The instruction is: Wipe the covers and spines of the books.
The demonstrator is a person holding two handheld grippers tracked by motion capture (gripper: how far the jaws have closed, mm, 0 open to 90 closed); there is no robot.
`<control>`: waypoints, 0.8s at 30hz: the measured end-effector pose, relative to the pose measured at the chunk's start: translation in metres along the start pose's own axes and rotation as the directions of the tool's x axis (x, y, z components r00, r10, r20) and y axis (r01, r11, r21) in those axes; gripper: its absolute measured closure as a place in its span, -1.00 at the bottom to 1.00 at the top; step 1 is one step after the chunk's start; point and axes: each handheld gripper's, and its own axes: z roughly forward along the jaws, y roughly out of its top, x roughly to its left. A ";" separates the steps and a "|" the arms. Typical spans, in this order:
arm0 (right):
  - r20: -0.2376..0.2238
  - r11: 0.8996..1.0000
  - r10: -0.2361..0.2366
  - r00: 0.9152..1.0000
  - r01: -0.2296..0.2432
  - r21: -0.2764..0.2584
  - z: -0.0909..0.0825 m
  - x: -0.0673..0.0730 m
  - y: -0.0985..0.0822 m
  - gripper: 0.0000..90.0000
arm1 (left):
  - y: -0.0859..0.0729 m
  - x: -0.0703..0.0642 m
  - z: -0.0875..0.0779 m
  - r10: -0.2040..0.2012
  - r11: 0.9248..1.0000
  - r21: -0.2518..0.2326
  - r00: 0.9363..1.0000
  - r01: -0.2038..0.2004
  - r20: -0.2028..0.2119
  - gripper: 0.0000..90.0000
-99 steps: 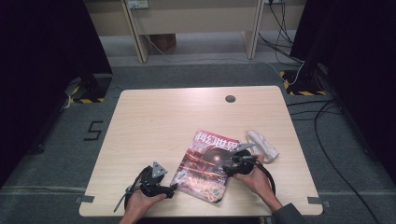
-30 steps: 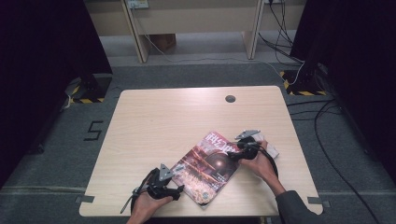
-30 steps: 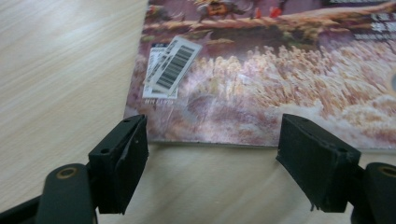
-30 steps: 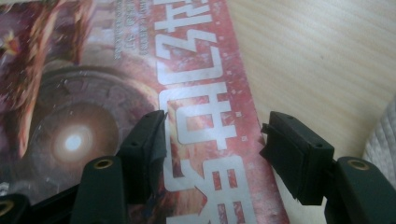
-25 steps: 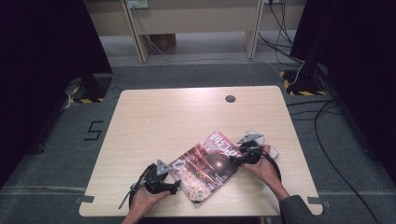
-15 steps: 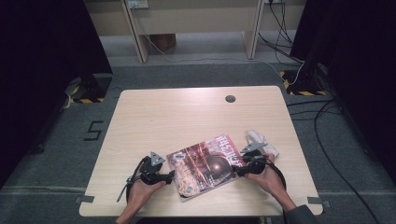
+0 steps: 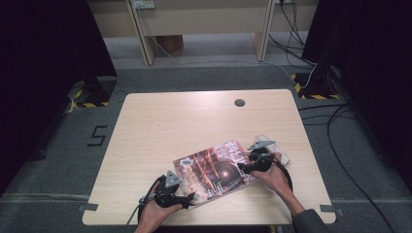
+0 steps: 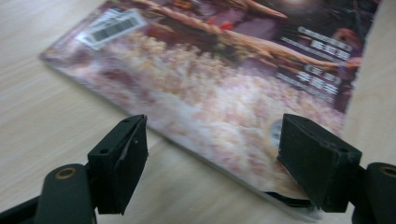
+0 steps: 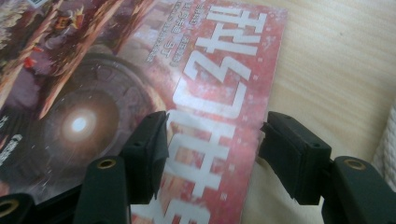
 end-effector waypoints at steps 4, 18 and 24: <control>-0.003 1.000 -0.004 1.000 0.004 0.003 0.000 0.002 0.000 -0.08 | -0.001 -0.003 0.001 0.020 1.000 0.006 1.000 -0.020 -0.012 -0.48; 0.033 0.998 -0.064 0.997 0.063 0.026 -0.018 0.026 -0.021 -0.08 | -0.003 0.021 -0.002 0.021 0.999 0.026 0.998 -0.019 -0.059 -0.54; 0.023 0.997 -0.079 0.997 0.078 0.029 -0.026 0.042 -0.032 -0.11 | -0.003 0.036 -0.004 0.013 1.000 0.024 0.993 -0.010 -0.113 -0.54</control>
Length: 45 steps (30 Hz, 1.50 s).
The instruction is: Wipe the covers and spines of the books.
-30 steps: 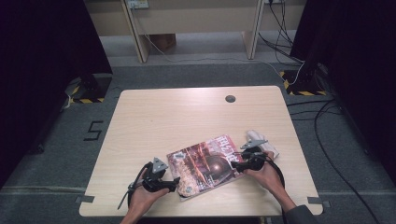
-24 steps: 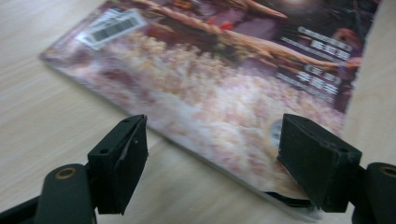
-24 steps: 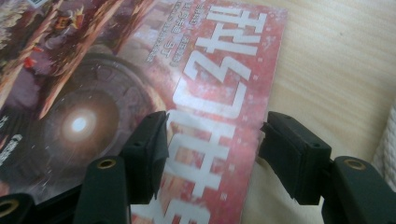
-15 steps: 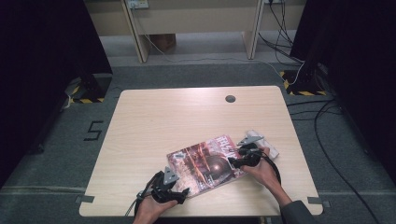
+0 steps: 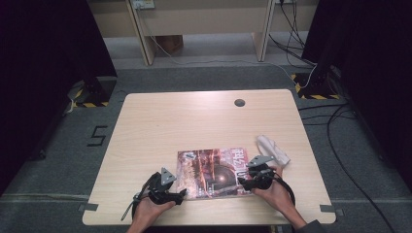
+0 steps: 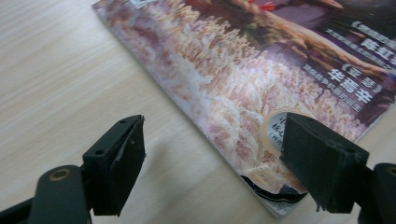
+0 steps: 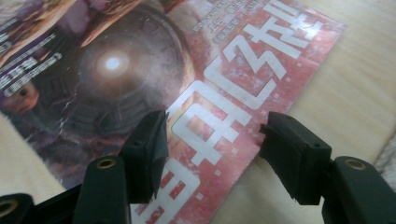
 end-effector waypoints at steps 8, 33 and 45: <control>-0.053 0.999 0.028 0.998 -0.029 -0.017 -0.004 -0.002 0.000 -0.03 | 0.003 0.011 0.003 -0.012 1.000 -0.005 0.998 0.012 -0.060 -0.55; -0.094 0.998 0.016 0.995 -0.022 -0.055 0.063 -0.045 0.075 -0.16 | 0.008 -0.040 0.009 0.060 0.998 -0.027 0.997 -0.058 0.057 -0.46; -0.097 1.000 -0.020 0.995 0.019 -0.009 0.054 -0.039 0.063 -0.12 | 0.008 -0.021 0.009 0.042 0.999 -0.017 0.999 -0.042 0.002 -0.49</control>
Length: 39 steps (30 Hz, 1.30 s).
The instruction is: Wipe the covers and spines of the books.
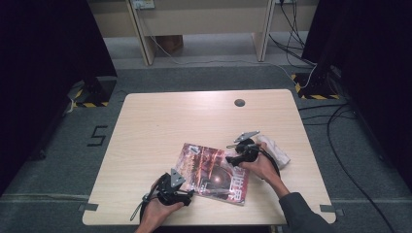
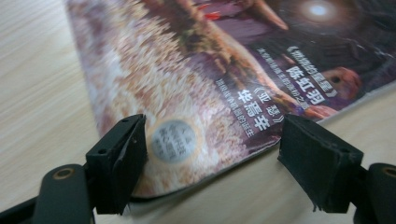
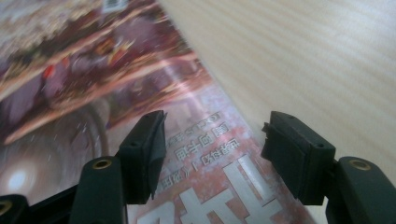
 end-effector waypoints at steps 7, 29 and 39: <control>-0.007 0.999 -0.029 1.000 0.029 0.012 -0.020 0.018 -0.024 -0.08 | 0.001 0.016 0.002 -0.009 1.000 0.004 0.998 0.010 -0.060 -0.46; -0.130 0.998 0.052 0.990 -0.055 -0.018 -0.009 0.011 -0.017 0.12 | 0.001 -0.017 -0.001 0.058 0.998 0.000 0.998 -0.058 0.033 -0.44; -0.168 0.988 0.143 0.975 -0.151 -0.033 -0.004 0.006 -0.014 0.12 | 0.001 -0.015 0.002 0.047 0.999 0.006 0.999 -0.047 0.021 -0.57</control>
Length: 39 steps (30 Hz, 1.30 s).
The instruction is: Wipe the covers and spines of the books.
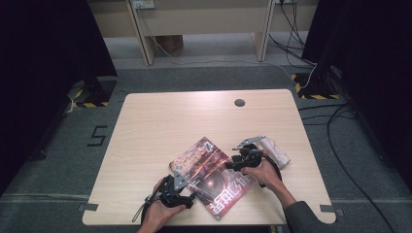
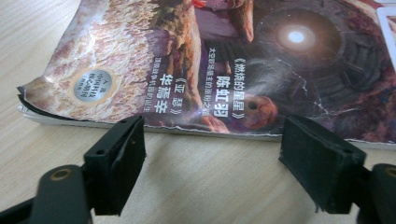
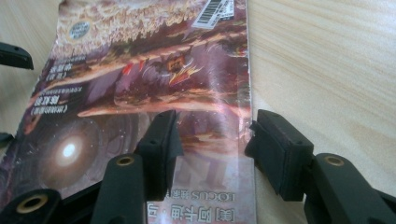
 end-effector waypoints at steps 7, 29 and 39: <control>-0.039 0.990 0.136 0.990 -0.137 -0.019 -0.003 -0.005 -0.002 0.12 | -0.001 -0.002 0.001 0.000 1.000 -0.011 1.000 0.000 -0.022 -0.62; -0.066 0.998 -0.059 0.996 0.060 0.010 -0.021 0.025 0.015 0.68 | -0.002 -0.003 -0.001 0.014 1.000 -0.013 1.000 -0.014 -0.012 -0.54; -0.060 0.975 -0.217 0.974 0.220 0.042 -0.031 0.028 0.017 0.76 | 0.009 0.021 -0.014 -0.064 0.990 -0.126 0.998 0.064 0.007 -0.50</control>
